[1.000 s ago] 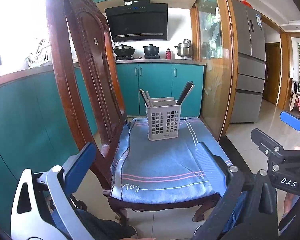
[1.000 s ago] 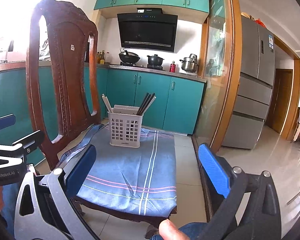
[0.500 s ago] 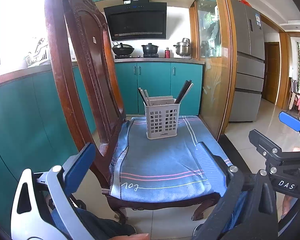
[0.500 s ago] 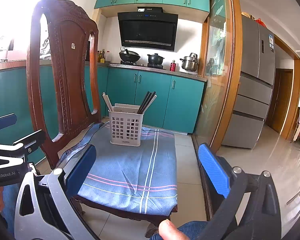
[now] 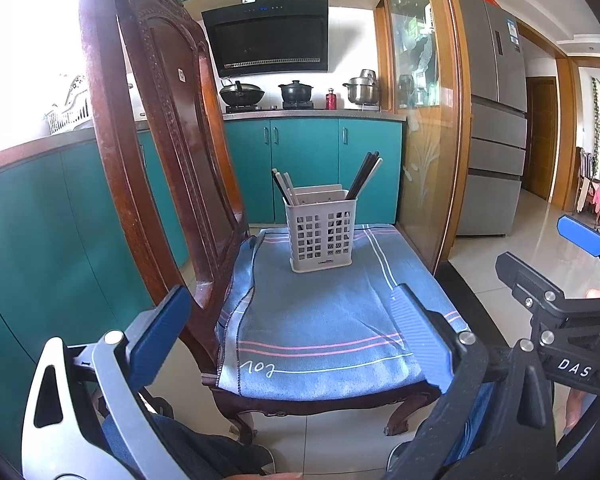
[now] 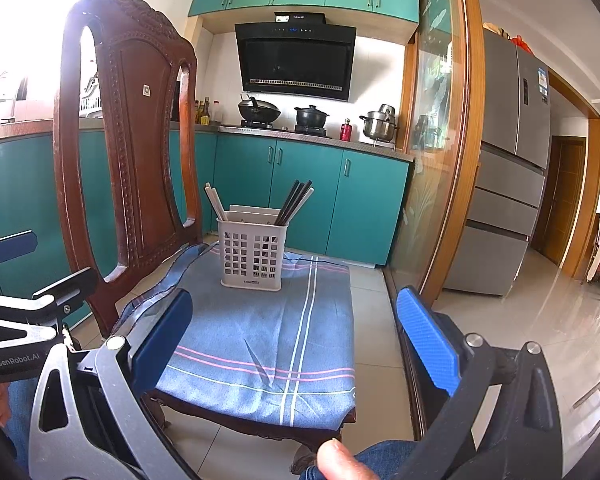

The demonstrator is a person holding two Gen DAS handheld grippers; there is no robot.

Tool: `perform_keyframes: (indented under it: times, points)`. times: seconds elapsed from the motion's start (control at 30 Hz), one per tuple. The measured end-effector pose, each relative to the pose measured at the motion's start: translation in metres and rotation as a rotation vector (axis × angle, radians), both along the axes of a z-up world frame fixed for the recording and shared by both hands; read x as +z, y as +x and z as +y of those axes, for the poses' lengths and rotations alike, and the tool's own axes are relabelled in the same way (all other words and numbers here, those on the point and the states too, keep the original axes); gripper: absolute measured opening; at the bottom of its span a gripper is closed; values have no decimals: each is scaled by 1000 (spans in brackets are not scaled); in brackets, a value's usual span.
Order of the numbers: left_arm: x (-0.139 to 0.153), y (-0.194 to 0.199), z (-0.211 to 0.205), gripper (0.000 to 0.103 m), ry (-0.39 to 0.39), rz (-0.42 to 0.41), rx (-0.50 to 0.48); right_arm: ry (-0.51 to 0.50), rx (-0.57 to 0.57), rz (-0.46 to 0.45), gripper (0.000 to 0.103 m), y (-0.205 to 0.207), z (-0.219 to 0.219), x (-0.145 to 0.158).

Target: Organize utensils

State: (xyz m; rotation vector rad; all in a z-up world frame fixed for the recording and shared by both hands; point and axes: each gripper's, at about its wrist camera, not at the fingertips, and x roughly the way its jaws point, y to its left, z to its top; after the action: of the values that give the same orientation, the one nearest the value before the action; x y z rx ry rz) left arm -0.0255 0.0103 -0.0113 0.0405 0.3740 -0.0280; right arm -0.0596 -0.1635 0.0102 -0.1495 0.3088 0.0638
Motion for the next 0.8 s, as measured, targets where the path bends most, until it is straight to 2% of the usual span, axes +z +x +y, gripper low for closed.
perform_keyframes:
  times: [0.8]
  points:
    - [-10, 12, 1, 99, 8, 26, -16, 17, -18, 26, 100, 8, 5, -9]
